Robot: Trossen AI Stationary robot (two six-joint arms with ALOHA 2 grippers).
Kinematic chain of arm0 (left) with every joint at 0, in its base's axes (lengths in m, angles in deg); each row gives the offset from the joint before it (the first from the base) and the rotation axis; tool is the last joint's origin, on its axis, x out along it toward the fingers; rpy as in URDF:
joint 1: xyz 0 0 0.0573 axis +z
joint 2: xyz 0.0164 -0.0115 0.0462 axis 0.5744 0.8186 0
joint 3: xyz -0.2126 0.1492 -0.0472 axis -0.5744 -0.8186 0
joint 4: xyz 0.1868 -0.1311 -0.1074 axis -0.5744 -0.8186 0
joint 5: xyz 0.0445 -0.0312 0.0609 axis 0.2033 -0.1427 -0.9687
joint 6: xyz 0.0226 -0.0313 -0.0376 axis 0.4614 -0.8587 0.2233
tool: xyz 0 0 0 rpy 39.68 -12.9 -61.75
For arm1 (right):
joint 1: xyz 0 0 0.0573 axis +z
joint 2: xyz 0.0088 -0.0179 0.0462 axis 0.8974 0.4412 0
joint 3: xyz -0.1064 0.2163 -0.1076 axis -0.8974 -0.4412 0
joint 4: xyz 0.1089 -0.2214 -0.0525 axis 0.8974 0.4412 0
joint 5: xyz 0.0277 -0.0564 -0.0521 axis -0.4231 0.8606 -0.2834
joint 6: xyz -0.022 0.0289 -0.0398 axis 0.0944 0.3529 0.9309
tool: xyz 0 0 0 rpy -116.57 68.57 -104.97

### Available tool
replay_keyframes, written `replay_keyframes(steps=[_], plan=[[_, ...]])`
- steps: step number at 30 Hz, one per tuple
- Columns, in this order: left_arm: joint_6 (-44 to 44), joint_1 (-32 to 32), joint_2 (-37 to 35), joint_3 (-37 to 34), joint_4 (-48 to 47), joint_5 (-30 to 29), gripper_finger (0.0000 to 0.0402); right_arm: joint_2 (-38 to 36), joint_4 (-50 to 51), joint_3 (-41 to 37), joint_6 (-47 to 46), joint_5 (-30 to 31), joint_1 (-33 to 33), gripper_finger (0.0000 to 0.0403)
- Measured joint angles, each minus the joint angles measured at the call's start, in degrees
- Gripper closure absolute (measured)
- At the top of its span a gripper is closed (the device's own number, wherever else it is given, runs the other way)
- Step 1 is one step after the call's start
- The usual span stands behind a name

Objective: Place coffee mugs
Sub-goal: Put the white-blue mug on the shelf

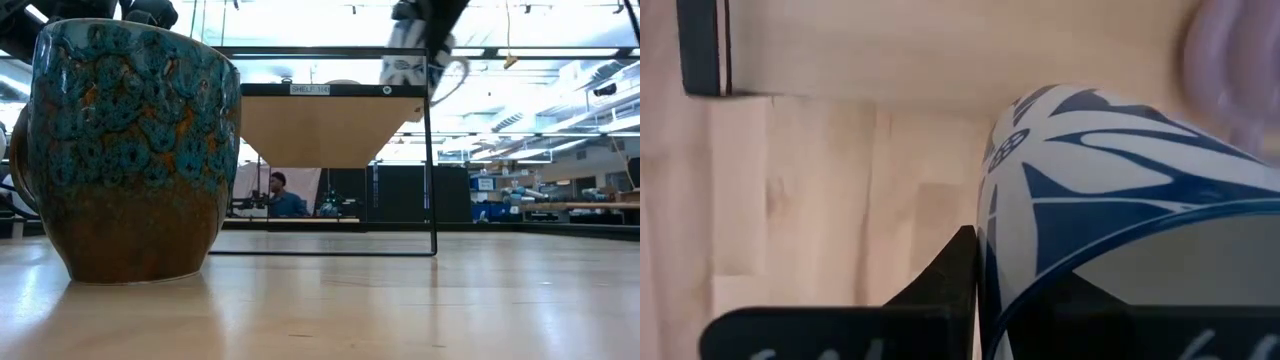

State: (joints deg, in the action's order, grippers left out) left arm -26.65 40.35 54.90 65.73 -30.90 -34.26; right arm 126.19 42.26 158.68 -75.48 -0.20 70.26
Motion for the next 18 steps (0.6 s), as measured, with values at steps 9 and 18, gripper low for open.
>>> replay_keyframes(steps=[9,18], plan=[[0.0,0.0,0.0,0.0,-0.1,0.0,0.0281,6.3,-0.5,7.7,10.6,0.8,-4.1,0.0363],[-0.3,0.0,0.0,0.0,-0.5,0.0,0.0281,7.7,-5.0,7.5,17.2,0.0,-7.1,0.0363]])
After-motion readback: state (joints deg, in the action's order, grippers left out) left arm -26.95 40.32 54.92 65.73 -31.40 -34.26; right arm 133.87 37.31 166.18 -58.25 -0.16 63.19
